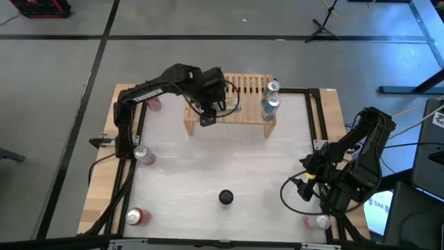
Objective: Place canned beverage on shelf
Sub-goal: Put the top white and yellow soda can on the shelf
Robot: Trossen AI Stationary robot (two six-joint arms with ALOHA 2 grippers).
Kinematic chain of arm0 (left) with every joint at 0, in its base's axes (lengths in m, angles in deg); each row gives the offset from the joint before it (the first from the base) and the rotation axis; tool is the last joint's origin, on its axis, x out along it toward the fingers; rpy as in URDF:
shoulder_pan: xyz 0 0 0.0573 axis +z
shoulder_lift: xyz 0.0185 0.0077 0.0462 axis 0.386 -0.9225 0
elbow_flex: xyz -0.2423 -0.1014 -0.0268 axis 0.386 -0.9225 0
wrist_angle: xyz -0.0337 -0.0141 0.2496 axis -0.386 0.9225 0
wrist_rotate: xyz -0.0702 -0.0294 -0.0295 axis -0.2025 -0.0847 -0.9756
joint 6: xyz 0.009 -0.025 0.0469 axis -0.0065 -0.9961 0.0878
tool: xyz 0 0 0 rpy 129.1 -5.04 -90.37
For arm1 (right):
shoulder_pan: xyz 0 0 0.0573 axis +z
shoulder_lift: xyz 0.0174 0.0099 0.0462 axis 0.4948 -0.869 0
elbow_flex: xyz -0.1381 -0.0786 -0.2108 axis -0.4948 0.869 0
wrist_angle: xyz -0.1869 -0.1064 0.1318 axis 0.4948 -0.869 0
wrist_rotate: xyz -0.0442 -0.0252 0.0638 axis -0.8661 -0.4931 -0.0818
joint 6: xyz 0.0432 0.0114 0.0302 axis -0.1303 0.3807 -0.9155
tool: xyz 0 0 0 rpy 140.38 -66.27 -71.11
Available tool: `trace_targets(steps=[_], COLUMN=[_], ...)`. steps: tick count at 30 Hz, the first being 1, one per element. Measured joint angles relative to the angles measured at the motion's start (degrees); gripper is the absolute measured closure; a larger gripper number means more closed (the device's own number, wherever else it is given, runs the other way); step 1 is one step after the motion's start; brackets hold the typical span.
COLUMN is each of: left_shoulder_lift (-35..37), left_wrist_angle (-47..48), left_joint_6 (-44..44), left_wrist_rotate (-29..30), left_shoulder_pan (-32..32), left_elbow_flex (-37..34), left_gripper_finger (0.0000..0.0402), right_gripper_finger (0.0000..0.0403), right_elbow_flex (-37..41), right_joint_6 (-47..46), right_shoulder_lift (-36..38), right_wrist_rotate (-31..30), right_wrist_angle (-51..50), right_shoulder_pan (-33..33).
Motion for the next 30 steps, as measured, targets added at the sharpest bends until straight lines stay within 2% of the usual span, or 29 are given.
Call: trace_targets(steps=[3,8,14,18,22,26,30], left_shoulder_lift=[0.0,3.3,2.8,2.7,2.6,2.6,2.8], left_wrist_angle=[1.0,-1.2,-3.8,-7.8,-11.3,-13.2,-12.8], left_joint_6=[-6.1,-16.4,-22.5,-22.1,-19.4,-15.6,-12.1], left_wrist_rotate=[-2.7,-15.1,-19.0,-20.8,-20.8,-20.5,-19.9], left_shoulder_pan=[-2.5,-9.4,-17.8,-21.7,-22.0,-22.2,-23.1], left_elbow_flex=[6.5,4.4,4.3,2.0,-0.6,-3.4,-3.5], left_gripper_finger=[0.0167,0.0167,0.0167,0.0167,0.0167,0.0167,0.0167], right_gripper_finger=[0.0029,0.0029,0.0029,0.0029,0.0029,0.0029,0.0029], right_elbow_flex=[0.0,0.0,0.0,0.0,0.0,-1.3,-5.5], right_joint_6=[0.7,5.0,14.5,24.5,38.5,52.0,58.6], right_shoulder_lift=[0.0,-0.1,-0.7,-2.0,-2.5,-2.4,-1.8], right_wrist_rotate=[-0.2,-2.2,-8.5,-11.7,-14.1,-14.3,-12.4], right_wrist_angle=[1.8,4.6,14.0,22.8,34.3,45.6,51.9], right_shoulder_pan=[0.0,0.0,-0.5,-2.2,-6.4,-11.0,-14.5])
